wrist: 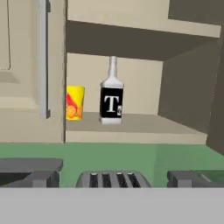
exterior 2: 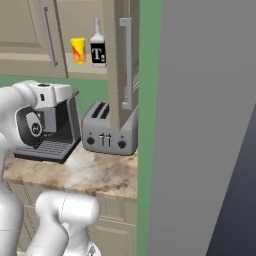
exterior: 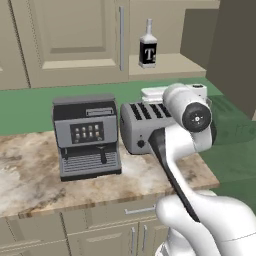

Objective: Open the cabinet directly in front. Then move the liquor and the cup to the dining counter with the candle on it.

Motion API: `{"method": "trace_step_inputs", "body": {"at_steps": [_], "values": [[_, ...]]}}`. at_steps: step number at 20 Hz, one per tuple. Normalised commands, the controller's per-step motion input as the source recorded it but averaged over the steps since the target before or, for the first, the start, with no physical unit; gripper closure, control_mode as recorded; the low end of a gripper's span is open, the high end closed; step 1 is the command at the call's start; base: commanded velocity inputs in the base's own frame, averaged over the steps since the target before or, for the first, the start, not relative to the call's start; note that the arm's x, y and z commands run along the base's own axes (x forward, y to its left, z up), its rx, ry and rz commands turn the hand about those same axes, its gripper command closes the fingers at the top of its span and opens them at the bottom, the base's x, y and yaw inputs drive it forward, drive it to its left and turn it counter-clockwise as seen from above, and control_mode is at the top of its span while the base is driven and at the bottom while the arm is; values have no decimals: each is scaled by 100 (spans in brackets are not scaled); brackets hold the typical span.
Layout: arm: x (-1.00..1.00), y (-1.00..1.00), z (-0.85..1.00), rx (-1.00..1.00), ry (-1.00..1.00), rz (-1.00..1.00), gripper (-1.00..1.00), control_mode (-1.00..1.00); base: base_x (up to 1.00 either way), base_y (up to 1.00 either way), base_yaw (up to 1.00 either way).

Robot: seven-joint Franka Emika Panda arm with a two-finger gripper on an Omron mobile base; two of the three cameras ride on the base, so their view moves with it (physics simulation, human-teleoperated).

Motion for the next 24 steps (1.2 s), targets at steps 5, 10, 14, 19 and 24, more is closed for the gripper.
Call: {"method": "trace_step_inputs", "body": {"at_steps": [5,10,14,19,24], "values": [[0,45,49,-6,-13,13,-100,-100,0,0,0],[-16,13,40,0,-23,3,-100,-100,0,0,0],[0,1,0,0,-1,0,-100,-100,0,0,0],[0,37,28,-1,-10,0,-100,-100,0,0,0],[13,75,33,-6,-2,0,-100,-100,0,0,0]]}}
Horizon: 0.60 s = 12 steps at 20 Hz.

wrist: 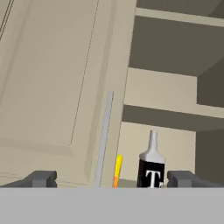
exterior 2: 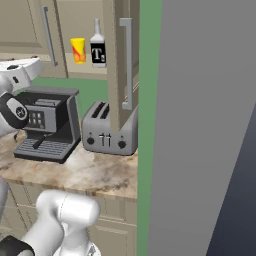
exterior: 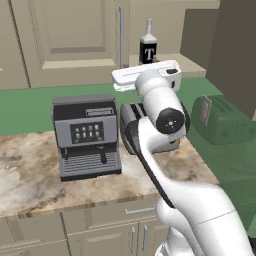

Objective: Open the cabinet directly in front. Then move the liquor and the cup to the dining counter with the candle on it.

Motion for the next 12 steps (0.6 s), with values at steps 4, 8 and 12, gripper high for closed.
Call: {"method": "trace_step_inputs", "body": {"at_steps": [4,8,12], "values": [[44,46,11,-1,0,0,-100,-100,0,0,0],[75,15,0,0,6,-1,-100,-100,0,0,0],[85,0,0,0,11,0,-100,-100,0,0,0]]}}
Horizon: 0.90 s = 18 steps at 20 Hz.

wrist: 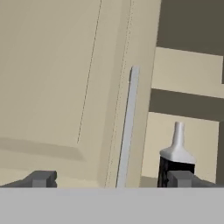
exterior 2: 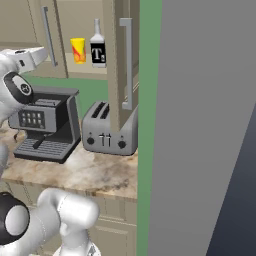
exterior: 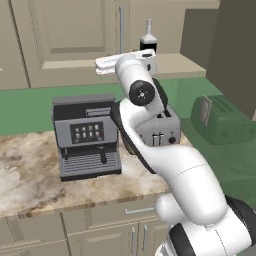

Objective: Open the cabinet directly in front. Then move the liquor and the cup to the dining counter with the candle on it.

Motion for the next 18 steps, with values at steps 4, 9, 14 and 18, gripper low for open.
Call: {"method": "trace_step_inputs", "body": {"at_steps": [4,9,14,18], "values": [[78,0,0,0,6,0,-100,-100,0,0,0],[76,0,0,0,6,0,-100,-100,0,0,0],[96,1,-1,0,7,0,-100,-100,0,0,0],[100,0,-11,0,9,0,-100,-100,0,0,0]]}}
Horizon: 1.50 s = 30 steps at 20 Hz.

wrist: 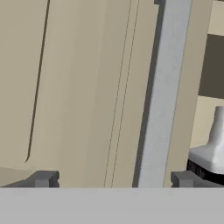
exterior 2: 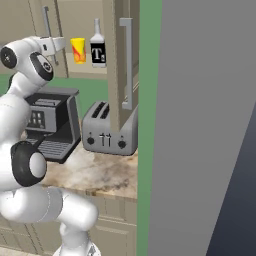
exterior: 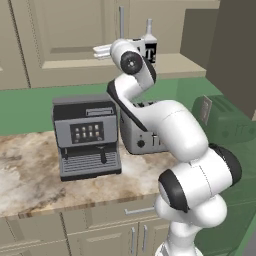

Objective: Open the cabinet directly in front. Then move the liquor and the cup to the dining counter with the candle on it.

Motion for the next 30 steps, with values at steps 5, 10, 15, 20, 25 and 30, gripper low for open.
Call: {"method": "trace_step_inputs", "body": {"at_steps": [5,10,15,20,25,30], "values": [[72,0,-9,0,3,0,100,-100,0,0,0],[-4,0,0,0,0,0,100,-100,0,0,0],[-25,3,1,0,-1,0,100,-100,0,0,0],[-49,32,27,0,-3,-3,100,-100,0,0,0],[-64,67,34,0,-6,-7,100,-100,0,0,0],[-73,98,34,0,0,-14,100,-100,0,0,0]]}}
